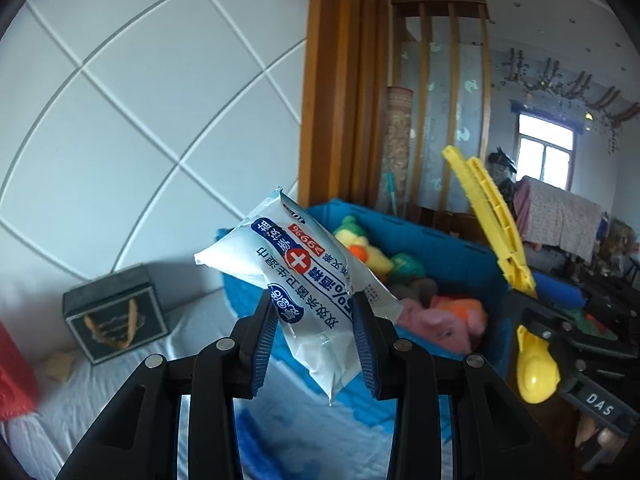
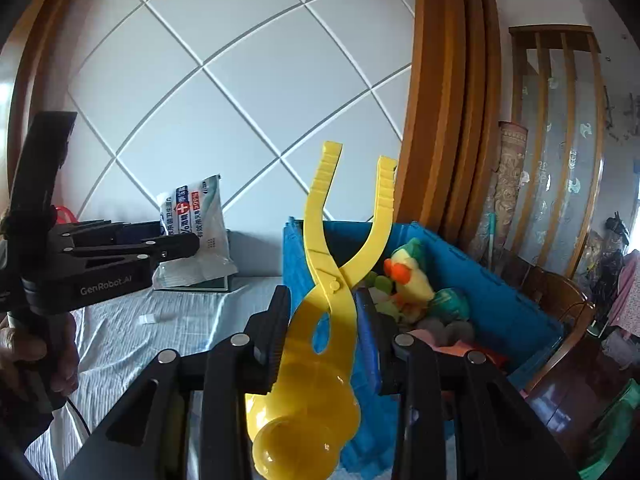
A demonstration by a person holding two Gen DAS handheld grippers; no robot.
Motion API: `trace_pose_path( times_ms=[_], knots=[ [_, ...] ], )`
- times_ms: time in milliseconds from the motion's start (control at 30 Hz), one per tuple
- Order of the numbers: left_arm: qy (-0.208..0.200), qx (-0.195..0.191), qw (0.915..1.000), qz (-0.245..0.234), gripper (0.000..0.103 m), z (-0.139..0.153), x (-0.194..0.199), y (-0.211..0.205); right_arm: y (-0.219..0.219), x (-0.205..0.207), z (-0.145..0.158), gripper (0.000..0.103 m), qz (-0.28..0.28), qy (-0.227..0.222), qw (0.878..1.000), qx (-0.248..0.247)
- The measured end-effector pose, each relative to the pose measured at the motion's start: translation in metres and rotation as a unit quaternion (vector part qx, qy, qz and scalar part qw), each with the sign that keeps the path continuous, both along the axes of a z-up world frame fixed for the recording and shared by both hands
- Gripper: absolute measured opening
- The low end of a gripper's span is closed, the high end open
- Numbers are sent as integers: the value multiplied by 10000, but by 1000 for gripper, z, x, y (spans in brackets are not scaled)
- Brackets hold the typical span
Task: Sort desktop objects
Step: 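Carry wipes pack into blue bin with left tool while right tool drops yellow tongs in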
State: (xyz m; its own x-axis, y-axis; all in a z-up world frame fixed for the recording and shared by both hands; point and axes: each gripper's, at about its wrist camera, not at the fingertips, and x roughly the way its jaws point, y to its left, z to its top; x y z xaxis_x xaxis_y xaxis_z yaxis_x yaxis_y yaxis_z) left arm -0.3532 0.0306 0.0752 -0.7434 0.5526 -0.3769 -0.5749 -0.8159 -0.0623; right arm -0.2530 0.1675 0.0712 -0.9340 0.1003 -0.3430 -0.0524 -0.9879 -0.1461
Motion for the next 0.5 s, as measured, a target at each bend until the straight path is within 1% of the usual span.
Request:
trace_pose_path(
  times_ms=[100, 233, 333, 433, 500],
  knots=[
    [28, -62, 9999, -138, 36, 7, 3, 63, 52, -10, 13, 32, -127, 31, 9999, -4],
    [-34, -193, 9998, -102, 36, 5, -4, 120, 114, -26, 12, 32, -374, -39, 9992, -98],
    [-67, -316, 9995, -67, 37, 3, -14, 149, 156, -45, 3, 32, -562, -167, 9980, -221],
    [-71, -411, 9991, -17, 37, 0, -21, 166, 183, -59, -4, 32, -650, -246, 9970, -329],
    [-84, -473, 9988, 2, 37, -1, -27, 176, 193, -68, -8, 32, -645, -283, 9969, -364]
  ],
)
